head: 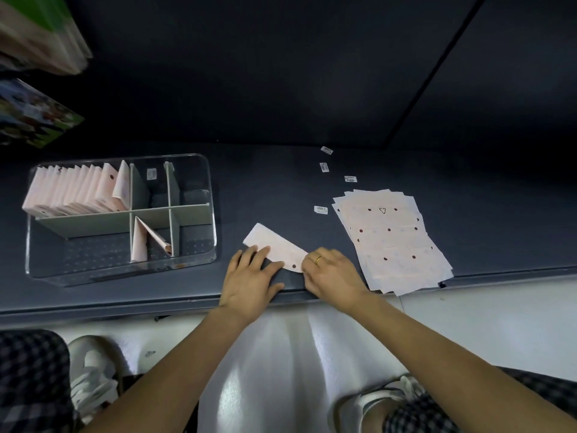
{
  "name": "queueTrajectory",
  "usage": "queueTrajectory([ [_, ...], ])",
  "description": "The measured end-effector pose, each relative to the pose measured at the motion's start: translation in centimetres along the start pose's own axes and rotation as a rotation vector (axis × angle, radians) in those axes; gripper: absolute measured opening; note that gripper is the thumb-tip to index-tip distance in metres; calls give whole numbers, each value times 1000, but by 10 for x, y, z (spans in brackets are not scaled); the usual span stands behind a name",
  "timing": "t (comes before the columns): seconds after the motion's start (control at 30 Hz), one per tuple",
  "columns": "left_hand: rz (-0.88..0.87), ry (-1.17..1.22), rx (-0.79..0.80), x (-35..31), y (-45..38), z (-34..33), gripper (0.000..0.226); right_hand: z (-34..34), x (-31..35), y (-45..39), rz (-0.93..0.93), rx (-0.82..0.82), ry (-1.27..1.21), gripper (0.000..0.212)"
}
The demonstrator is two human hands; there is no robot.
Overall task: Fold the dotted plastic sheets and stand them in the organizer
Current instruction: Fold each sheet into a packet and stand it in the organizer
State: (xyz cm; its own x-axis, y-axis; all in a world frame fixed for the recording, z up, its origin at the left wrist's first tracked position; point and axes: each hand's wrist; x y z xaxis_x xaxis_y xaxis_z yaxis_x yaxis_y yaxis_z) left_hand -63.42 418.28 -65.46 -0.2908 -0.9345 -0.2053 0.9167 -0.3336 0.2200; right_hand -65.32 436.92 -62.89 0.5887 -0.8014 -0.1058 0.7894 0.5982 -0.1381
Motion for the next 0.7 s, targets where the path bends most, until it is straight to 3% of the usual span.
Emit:
queueTrajectory([
  [0.1,-29,80,-184,-6,9,3,37,4,25,11,4,-68,-146,7],
  [0.23,-57,150,-308,-4,14,0,28,5,50,21,-75,2,-419,22],
  [0.37,-31,299,-305,2,16,-2,21,-4,37,29,-225,281,-638,44],
  [0.47,25,414,-276,3,13,-5,15,-8,25,22,-381,248,-793,37],
  [0.6,180,538,-254,3,5,-10,13,-6,19,-2,-621,247,-1001,6],
  [0.7,298,602,-243,1,0,-10,14,-8,15,-19,-748,328,-1034,18],
])
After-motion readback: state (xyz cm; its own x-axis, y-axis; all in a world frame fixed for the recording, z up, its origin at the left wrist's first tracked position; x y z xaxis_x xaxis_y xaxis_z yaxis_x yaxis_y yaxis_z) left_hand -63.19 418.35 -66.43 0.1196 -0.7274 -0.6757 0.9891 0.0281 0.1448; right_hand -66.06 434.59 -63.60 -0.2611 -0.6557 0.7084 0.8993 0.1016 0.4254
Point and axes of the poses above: each hand's wrist, its own y-axis away from the middle knuckle, its own z-axis out of the back of the hand, x = y × z, and after that the axes turned 6 degrees about x, right-handed
